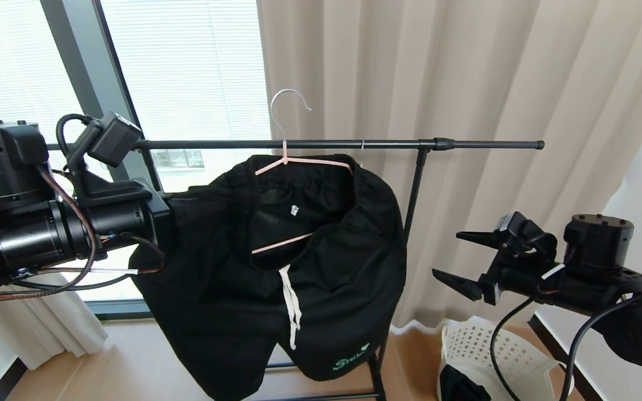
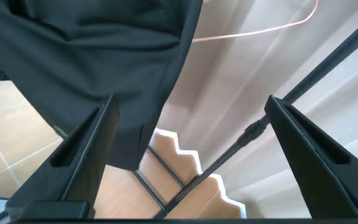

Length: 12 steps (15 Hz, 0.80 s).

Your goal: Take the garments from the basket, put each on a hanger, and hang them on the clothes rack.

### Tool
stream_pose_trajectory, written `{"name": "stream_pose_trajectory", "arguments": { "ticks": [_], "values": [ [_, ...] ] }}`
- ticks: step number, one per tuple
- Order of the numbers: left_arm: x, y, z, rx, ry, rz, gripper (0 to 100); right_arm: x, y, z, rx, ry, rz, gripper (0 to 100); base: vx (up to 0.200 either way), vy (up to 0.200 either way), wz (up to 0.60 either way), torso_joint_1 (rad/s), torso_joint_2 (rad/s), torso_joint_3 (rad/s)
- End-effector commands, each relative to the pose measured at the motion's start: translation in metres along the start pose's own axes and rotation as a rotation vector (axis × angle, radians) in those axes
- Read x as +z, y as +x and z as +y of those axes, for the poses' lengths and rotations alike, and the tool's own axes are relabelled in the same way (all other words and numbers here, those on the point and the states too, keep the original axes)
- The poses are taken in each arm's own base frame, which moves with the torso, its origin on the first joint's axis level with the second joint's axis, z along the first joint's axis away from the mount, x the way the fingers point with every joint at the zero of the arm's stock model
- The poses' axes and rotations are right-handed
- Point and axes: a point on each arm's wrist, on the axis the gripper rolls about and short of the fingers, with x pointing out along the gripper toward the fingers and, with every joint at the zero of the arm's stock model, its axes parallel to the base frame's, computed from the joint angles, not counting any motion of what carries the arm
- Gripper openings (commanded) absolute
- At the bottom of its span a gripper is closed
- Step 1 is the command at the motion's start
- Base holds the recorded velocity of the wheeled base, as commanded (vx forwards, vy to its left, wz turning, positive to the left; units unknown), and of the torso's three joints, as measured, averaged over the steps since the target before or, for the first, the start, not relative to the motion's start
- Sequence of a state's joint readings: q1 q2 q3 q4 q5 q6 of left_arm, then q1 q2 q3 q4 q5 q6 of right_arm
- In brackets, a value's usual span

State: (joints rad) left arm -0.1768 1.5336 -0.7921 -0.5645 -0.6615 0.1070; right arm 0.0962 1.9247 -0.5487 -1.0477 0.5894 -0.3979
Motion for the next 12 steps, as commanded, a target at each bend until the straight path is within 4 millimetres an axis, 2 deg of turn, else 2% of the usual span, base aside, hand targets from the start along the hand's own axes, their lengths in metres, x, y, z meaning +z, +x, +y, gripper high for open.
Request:
{"name": "stream_pose_trajectory", "arguments": {
  "ticks": [1, 3, 5, 12],
  "values": [
    [-0.002, -0.005, 0.007, 0.034, -0.027, 0.005, 0, 0.02, 0.001, 0.014, -0.012, -0.016, -0.031, 100, 0.0, 0.0, 0.0, 0.0, 0.0, 0.0],
    [-0.006, -0.007, 0.006, 0.036, -0.049, 0.012, 0, 0.039, 0.003, 0.033, -0.024, 0.084, -0.058, 100, 0.0, 0.0, 0.0, 0.0, 0.0, 0.0],
    [-0.008, -0.008, 0.006, 0.037, -0.051, 0.017, 0, 0.048, 0.009, 0.046, -0.062, 0.142, -0.066, 100, 0.0, 0.0, 0.0, 0.0, 0.0, 0.0],
    [-0.017, -0.019, 0.019, 0.193, -0.081, 0.051, 0, 0.049, 0.013, 0.047, -0.088, 0.145, -0.061, 100, 0.0, 0.0, 0.0, 0.0, 0.0, 0.0]
  ]
}}
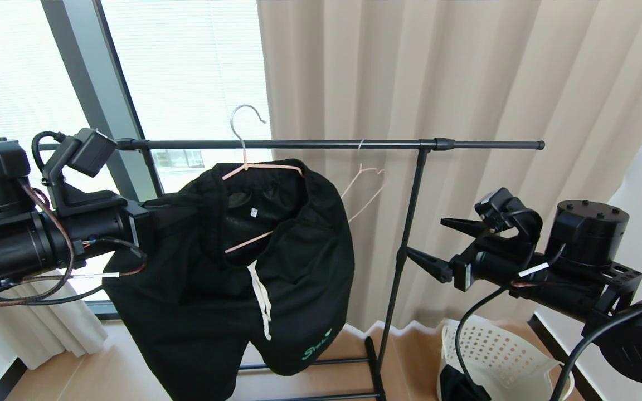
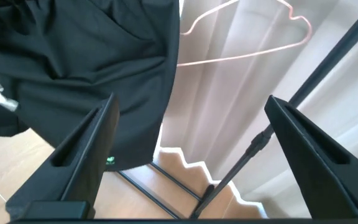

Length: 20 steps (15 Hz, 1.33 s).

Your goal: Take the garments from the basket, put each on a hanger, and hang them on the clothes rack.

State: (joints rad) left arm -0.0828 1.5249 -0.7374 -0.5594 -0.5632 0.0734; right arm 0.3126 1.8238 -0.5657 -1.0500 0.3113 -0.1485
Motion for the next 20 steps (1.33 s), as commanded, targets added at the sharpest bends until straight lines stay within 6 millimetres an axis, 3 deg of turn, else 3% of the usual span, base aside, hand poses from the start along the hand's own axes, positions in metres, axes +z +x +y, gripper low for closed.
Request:
{"name": "stream_pose_trajectory", "arguments": {
  "ticks": [1, 4, 12, 20],
  "values": [
    [-0.003, 0.0, 0.002, 0.028, -0.003, 0.01, 0, 0.0, 0.0, 0.0, 0.001, -0.001, 0.002, 100, 0.0, 0.0, 0.0, 0.0, 0.0, 0.0],
    [-0.014, 0.007, 0.003, 0.021, -0.011, 0.053, 0, -0.002, 0.001, 0.0, 0.001, 0.0, 0.006, 100, 0.0, 0.0, 0.0, 0.0, 0.0, 0.0],
    [-0.071, 0.058, 0.015, 0.18, 0.064, 0.301, 0, -0.008, 0.008, -0.003, -0.003, 0.006, 0.026, 100, 0.0, 0.0, 0.0, 0.0, 0.0, 0.0],
    [-0.078, 0.085, 0.033, 0.282, 0.062, 0.334, 0, -0.013, 0.012, -0.004, -0.012, 0.01, 0.04, 100, 0.0, 0.0, 0.0, 0.0, 0.0, 0.0]
  ]
}}
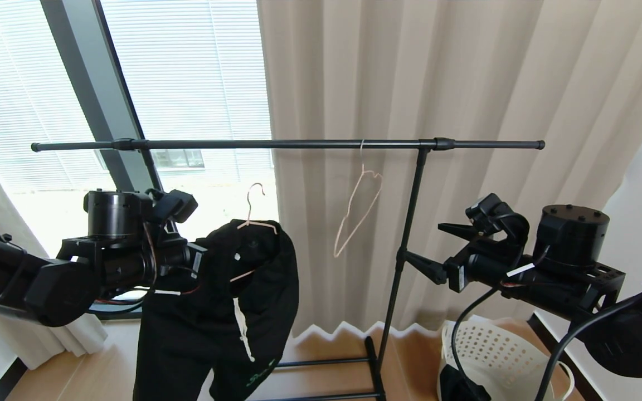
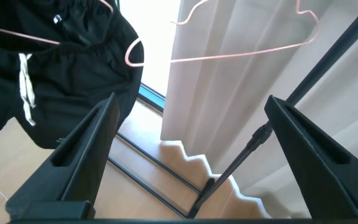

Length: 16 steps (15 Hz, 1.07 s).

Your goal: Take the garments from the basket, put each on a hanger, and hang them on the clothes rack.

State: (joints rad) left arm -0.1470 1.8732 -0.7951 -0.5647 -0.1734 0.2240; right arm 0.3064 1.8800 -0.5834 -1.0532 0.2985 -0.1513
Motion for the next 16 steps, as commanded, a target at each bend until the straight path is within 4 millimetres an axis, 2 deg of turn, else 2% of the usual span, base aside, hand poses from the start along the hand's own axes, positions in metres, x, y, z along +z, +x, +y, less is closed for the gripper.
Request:
{"name": "stream_pose_trajectory", "arguments": {
  "ticks": [1, 4, 9, 16],
  "values": [
    [0.004, 0.008, 0.003, 0.003, -0.016, -0.01, 0, -0.002, 0.002, 0.0, 0.002, 0.001, 0.005, 100, 0.0, 0.0, 0.0, 0.0, 0.0, 0.0],
    [0.03, 0.013, -0.009, -0.032, -0.092, -0.089, 0, -0.002, 0.002, 0.0, 0.002, 0.002, 0.008, 100, 0.0, 0.0, 0.0, 0.0, 0.0, 0.0],
    [0.059, 0.029, -0.004, -0.026, -0.087, -0.181, 0, -0.001, 0.002, 0.0, 0.002, 0.0, 0.003, 100, 0.0, 0.0, 0.0, 0.0, 0.0, 0.0],
    [0.082, 0.058, -0.002, -0.03, -0.115, -0.249, 0, -0.001, 0.001, -0.002, -0.004, 0.0, -0.001, 100, 0.0, 0.0, 0.0, 0.0, 0.0, 0.0]
  ]
}}
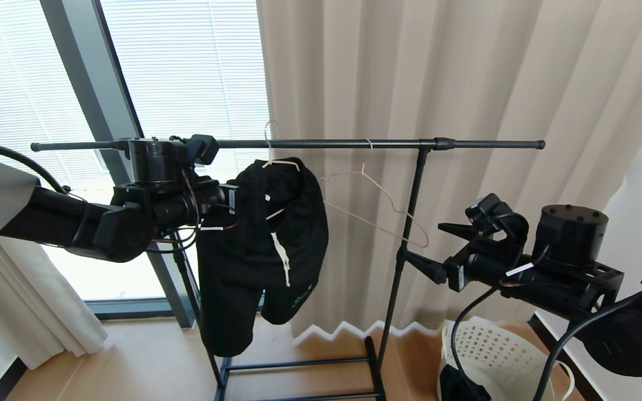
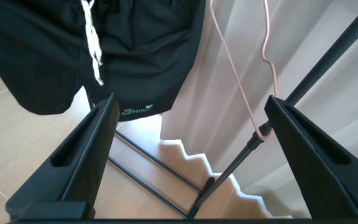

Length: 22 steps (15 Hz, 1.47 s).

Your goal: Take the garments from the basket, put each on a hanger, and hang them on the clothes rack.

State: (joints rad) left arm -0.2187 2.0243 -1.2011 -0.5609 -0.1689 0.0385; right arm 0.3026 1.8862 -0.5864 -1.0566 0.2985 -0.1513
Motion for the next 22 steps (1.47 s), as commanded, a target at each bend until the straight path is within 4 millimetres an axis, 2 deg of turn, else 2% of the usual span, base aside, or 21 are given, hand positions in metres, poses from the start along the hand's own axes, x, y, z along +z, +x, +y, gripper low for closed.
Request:
{"name": "stream_pose_trajectory", "arguments": {
  "ticks": [1, 5, 22],
  "values": [
    [-0.003, 0.018, 0.003, 0.0, -0.009, -0.003, 0, 0.001, 0.0, -0.001, -0.003, -0.001, -0.004, 100, 0.0, 0.0, 0.0, 0.0, 0.0, 0.0],
    [-0.007, 0.042, 0.008, 0.058, -0.01, -0.012, 0, 0.001, -0.001, -0.002, -0.008, 0.0, -0.005, 100, 0.0, 0.0, 0.0, 0.0, 0.0, 0.0],
    [-0.025, 0.062, 0.008, 0.056, -0.014, 0.023, 0, -0.001, -0.001, -0.006, -0.018, -0.009, 0.001, 100, 0.0, 0.0, 0.0, 0.0, 0.0, 0.0]
  ]
}}
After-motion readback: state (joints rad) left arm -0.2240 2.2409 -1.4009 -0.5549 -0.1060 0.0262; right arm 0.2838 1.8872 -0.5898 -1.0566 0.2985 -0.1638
